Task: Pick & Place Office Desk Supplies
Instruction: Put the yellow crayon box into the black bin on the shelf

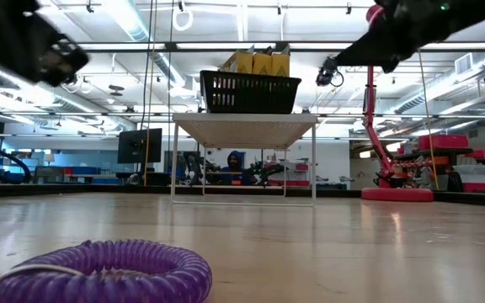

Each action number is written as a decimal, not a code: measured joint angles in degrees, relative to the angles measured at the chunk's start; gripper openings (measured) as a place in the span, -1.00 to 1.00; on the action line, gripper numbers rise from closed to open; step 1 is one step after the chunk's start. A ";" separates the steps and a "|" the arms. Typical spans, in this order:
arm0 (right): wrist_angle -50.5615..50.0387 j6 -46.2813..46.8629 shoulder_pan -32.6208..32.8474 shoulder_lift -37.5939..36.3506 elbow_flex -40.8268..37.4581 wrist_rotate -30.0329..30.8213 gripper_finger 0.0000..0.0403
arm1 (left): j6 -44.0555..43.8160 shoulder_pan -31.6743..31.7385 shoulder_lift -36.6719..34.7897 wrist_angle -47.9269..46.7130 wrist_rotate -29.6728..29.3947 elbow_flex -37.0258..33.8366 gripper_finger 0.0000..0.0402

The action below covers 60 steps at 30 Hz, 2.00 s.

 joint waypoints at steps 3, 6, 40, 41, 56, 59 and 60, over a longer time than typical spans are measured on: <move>6.11 -0.40 2.42 0.25 -3.53 -0.01 -0.98 | -7.93 -3.27 6.76 -8.76 2.12 6.21 -0.58; 11.89 -0.98 4.19 0.21 -6.25 0.01 -0.96 | -13.92 -6.35 12.57 -16.65 5.29 12.18 -0.42; 15.42 -1.92 5.97 0.25 -8.53 0.02 -0.95 | -33.78 -12.10 42.04 -37.41 12.70 33.83 -0.19; 15.42 -1.92 5.97 0.25 -8.53 0.01 -0.95 | -34.14 -11.93 42.06 -37.36 12.59 33.83 -0.21; 15.39 -2.38 5.97 0.25 -8.53 0.01 -0.95 | -41.04 -10.78 41.90 -38.23 15.42 30.90 -0.36; 15.37 -2.38 5.97 0.25 -8.53 0.01 -0.95 | -43.07 -10.52 41.88 -38.34 15.57 30.74 -0.39; 15.39 -2.40 5.97 0.25 -8.53 0.01 -0.95 | -43.41 -10.49 41.88 -38.36 16.01 30.72 -0.42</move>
